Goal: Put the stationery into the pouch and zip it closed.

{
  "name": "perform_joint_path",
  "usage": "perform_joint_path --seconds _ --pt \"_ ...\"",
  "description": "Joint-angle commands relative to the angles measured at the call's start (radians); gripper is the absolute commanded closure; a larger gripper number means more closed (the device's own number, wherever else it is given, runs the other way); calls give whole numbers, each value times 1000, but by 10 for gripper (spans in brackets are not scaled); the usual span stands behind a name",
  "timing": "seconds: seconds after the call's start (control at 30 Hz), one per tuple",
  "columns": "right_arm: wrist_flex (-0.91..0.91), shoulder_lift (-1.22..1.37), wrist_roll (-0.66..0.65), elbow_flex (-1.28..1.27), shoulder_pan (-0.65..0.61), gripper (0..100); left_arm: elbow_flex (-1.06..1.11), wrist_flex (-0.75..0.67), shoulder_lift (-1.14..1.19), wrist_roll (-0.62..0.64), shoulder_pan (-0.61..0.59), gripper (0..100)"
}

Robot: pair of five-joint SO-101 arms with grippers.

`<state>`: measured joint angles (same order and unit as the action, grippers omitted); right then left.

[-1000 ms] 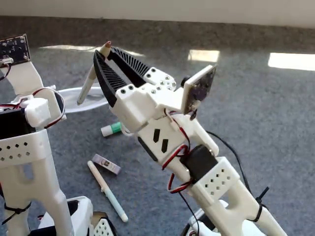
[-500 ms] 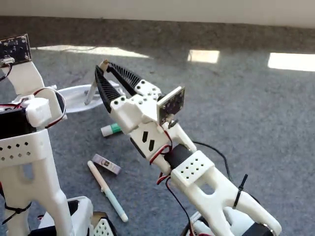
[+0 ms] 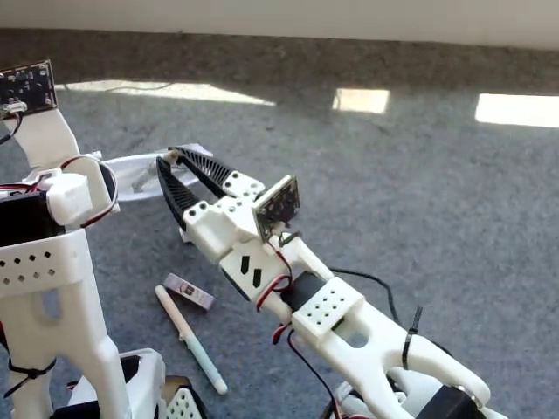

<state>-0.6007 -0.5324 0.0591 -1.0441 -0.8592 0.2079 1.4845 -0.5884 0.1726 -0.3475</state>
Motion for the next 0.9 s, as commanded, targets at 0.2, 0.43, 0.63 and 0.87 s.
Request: perform_joint_path --seconds 0.2,0.43,0.63,0.87 --pt "-1 -10 -9 -19 -16 868 -2 -26 10 12 -8 993" --pt "194 -16 -9 -10 -18 868 -2 -28 10 12 -12 993" --pt "375 -211 -9 -10 -13 868 -2 -28 7 12 -12 993" --pt "731 -455 -9 96 -16 868 -2 -28 4 12 -13 993"
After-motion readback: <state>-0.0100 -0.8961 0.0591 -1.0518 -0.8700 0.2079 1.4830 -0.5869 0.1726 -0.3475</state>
